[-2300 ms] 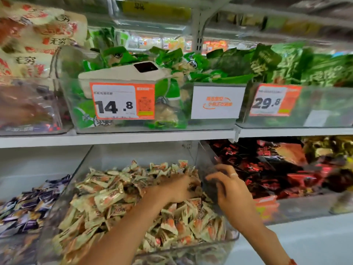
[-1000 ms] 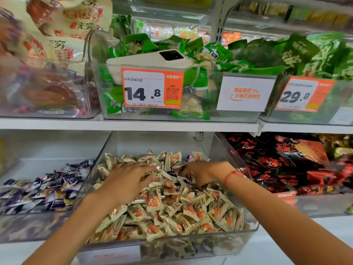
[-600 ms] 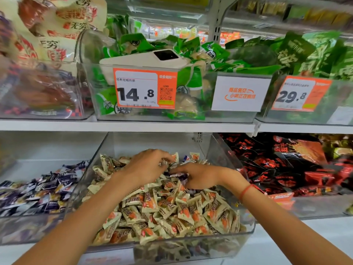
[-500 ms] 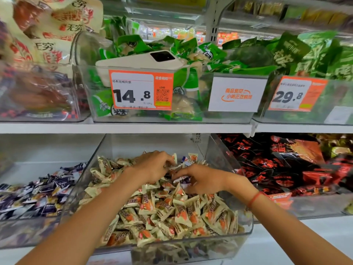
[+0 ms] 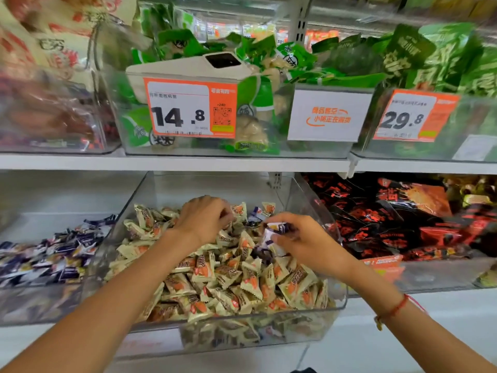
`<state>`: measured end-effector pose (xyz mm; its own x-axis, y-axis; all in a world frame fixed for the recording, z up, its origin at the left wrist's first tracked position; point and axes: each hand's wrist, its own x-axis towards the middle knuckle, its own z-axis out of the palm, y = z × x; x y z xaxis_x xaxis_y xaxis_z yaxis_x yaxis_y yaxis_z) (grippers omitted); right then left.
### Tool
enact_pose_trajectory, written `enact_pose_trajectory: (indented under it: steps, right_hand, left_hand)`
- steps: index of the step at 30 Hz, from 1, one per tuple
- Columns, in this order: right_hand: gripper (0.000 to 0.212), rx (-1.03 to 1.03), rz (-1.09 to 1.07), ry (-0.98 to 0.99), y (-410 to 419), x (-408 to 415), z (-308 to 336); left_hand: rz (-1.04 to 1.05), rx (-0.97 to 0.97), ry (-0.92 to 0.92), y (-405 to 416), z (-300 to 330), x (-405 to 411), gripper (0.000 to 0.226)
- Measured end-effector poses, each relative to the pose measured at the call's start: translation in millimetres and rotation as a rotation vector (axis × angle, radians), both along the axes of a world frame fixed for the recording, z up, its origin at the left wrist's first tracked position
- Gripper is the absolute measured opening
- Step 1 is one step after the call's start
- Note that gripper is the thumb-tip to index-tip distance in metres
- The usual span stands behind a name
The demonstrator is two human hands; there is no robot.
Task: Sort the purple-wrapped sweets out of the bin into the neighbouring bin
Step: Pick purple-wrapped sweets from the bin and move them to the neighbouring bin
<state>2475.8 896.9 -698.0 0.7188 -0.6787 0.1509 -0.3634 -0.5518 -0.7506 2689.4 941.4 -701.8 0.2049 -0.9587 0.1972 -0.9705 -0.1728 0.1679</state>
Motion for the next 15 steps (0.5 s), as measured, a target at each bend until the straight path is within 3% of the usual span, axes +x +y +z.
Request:
enact_pose_trajectory:
  steps: [4, 10, 12, 15]
  right_hand:
    - [0.023, 0.324, -0.047, -0.302, 5.5, 11.9, 6.6]
    - [0.028, 0.945, -0.011, -0.516, 9.0, 43.9, 10.9]
    - [0.029, 0.961, -0.016, -0.521, 11.9, 62.9, 12.2]
    - [0.023, 0.812, 0.028, -0.472, 31.9, 102.7, 17.6]
  left_hand:
    - [0.066, -0.343, 0.248, 49.0, 12.1, 2.4, 0.018]
    - [0.132, -0.567, 0.673, 112.9, 27.5, 11.8, 0.01]
    - [0.169, -0.633, 0.755, 128.3, 32.3, 25.8, 0.009]
    - [0.276, -0.726, 0.716, 153.9, 33.9, 60.2, 0.008]
